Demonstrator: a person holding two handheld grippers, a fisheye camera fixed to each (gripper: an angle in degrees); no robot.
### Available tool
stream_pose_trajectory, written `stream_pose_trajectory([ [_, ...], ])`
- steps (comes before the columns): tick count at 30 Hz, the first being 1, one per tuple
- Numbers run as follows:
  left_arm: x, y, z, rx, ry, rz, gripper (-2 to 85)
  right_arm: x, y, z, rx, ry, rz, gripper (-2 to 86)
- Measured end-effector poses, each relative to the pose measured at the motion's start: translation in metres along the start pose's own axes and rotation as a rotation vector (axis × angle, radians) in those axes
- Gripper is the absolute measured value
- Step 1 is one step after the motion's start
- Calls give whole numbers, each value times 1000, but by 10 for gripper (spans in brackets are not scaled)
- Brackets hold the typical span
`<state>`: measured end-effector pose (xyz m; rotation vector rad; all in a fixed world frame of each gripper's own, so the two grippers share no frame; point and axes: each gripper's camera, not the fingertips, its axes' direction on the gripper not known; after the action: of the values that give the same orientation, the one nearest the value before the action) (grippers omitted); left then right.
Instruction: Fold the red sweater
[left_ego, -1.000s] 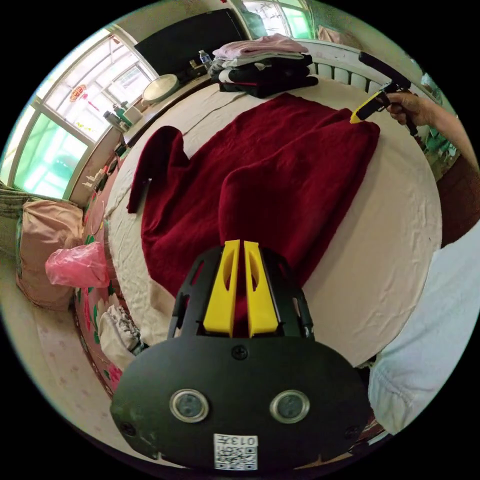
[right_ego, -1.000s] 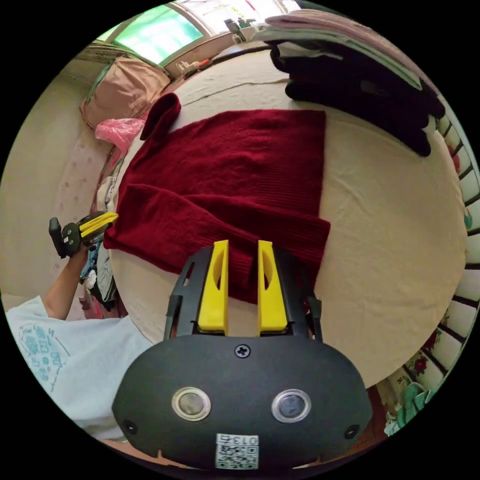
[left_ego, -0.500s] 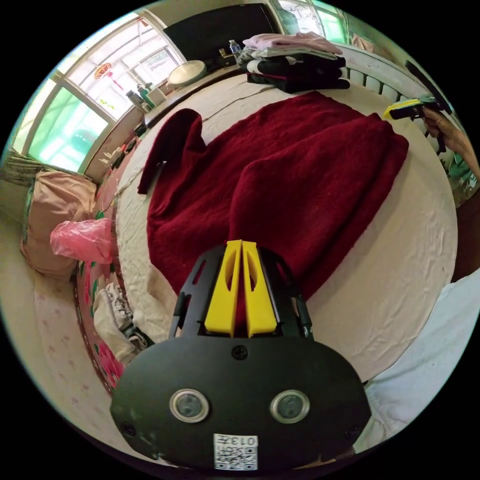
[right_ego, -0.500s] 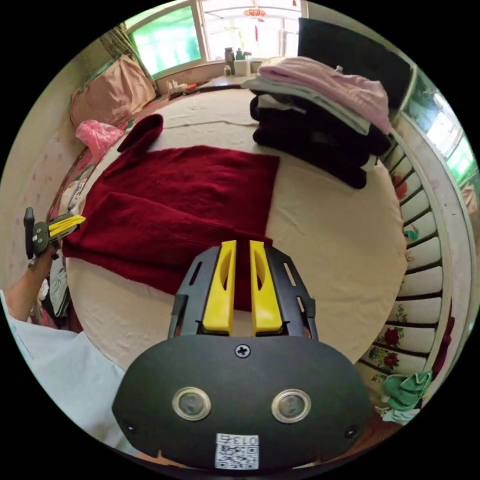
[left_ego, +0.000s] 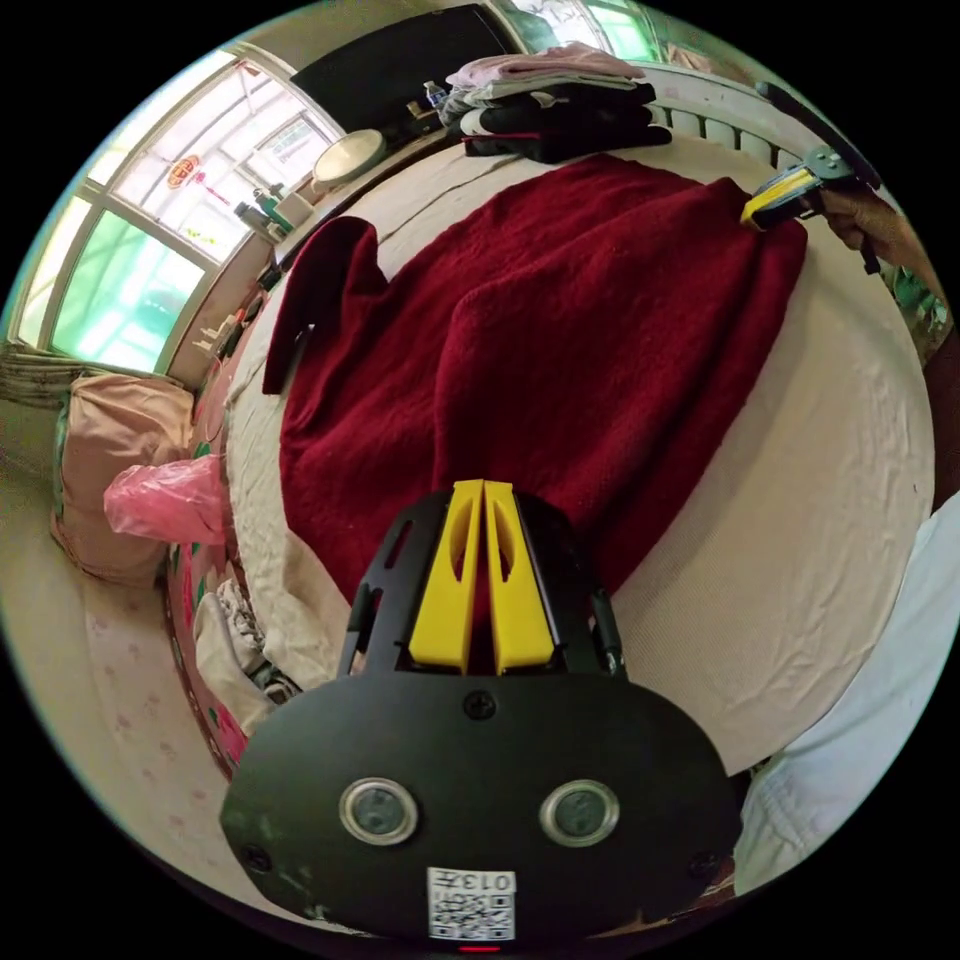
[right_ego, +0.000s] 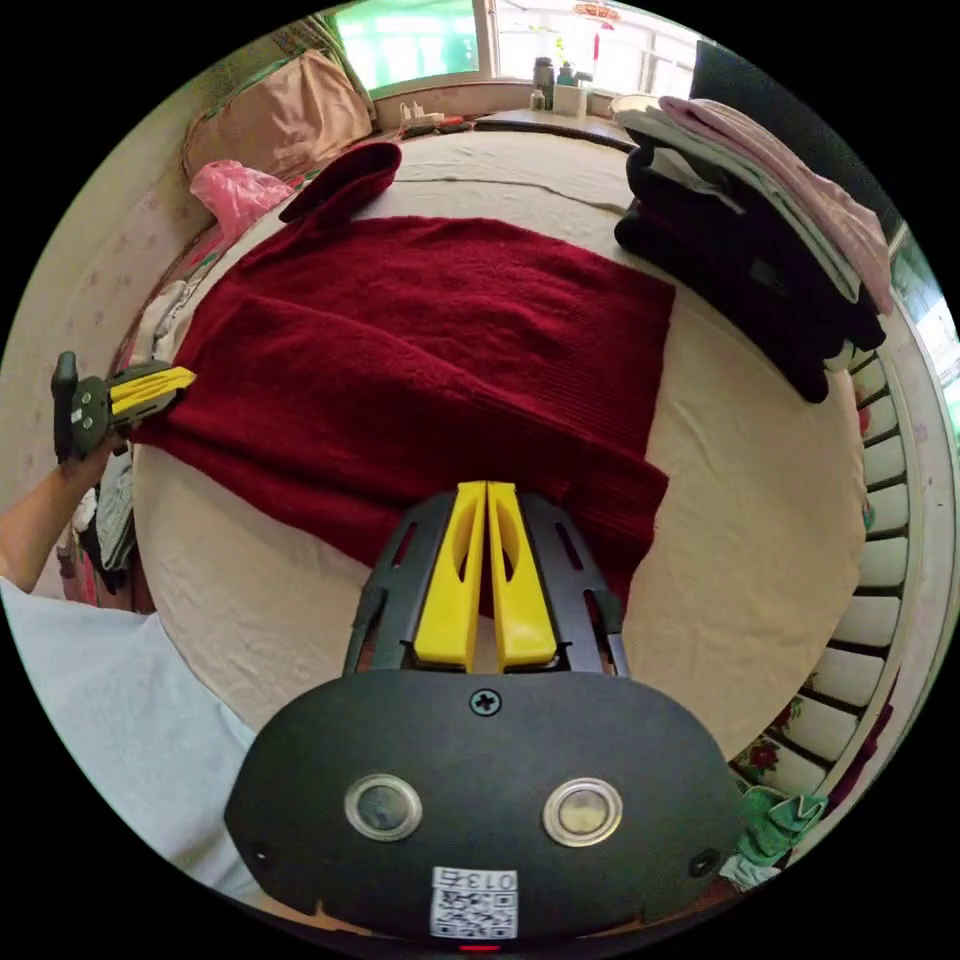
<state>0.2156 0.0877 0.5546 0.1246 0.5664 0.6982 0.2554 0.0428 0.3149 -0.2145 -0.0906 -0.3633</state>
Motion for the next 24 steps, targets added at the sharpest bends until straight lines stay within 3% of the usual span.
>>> stream_pose_trajectory([
  [4,-37,3,-5,-19,109,-89,-3,0,-6,-9,-53,18,-10,1],
  [8,-87,29,-28,38,57,-247,-2,27,6,-58,128,76,86,9],
  [13,-172,5,-26,133,15,-380,11,32,-39,-70,246,103,15,45],
  [20,-257,-97,29,82,104,-334,62,1,-183,-6,50,87,-299,69],
  [24,-296,-139,64,8,255,-359,93,-10,-228,13,-20,69,-410,72],
])
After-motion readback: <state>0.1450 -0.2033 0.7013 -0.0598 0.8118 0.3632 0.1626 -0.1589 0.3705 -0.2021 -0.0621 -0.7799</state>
